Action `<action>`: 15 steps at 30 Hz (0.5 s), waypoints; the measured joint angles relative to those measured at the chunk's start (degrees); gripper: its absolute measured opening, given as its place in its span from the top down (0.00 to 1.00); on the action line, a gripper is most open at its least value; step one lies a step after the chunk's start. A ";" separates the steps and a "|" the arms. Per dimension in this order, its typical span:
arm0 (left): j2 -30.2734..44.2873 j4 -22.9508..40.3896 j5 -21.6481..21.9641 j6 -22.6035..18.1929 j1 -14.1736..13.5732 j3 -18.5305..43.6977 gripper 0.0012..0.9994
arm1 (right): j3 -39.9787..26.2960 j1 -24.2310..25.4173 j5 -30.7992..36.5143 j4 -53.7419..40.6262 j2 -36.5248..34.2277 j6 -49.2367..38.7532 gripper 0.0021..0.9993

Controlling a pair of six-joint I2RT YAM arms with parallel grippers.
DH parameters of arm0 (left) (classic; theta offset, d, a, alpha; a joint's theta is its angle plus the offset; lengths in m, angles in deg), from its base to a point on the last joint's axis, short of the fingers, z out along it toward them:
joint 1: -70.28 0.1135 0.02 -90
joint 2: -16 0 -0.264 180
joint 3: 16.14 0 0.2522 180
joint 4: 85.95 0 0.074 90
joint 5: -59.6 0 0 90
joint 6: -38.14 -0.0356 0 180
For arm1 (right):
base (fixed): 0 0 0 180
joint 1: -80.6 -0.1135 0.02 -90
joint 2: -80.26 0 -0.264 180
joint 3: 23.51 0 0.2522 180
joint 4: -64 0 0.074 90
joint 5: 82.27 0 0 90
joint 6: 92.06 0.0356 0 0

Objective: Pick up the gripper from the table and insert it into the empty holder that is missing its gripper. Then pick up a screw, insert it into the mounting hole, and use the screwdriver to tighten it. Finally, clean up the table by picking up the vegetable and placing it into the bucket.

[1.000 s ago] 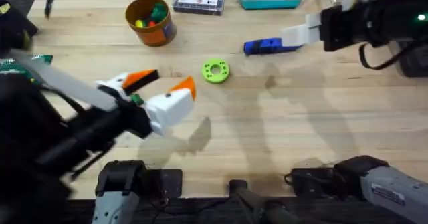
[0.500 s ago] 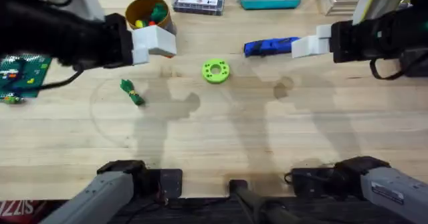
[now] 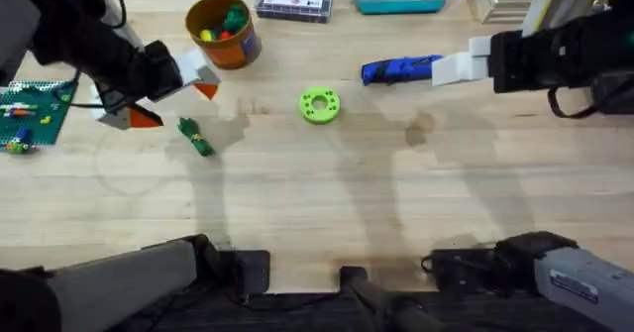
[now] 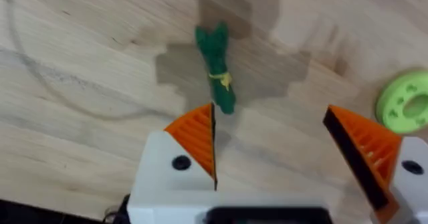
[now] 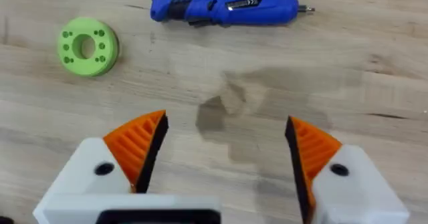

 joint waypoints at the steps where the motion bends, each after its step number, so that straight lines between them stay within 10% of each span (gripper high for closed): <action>1: -0.03 -1.89 0.53 0.51 0.46 -1.16 0.01 | 0.00 0.00 0.00 0.00 0.00 0.00 0.01; 15: 6.45 -16.09 2.13 6.67 2.72 -12.30 0.01 | -0.02 0.00 0.00 0.00 -0.02 0.00 0.01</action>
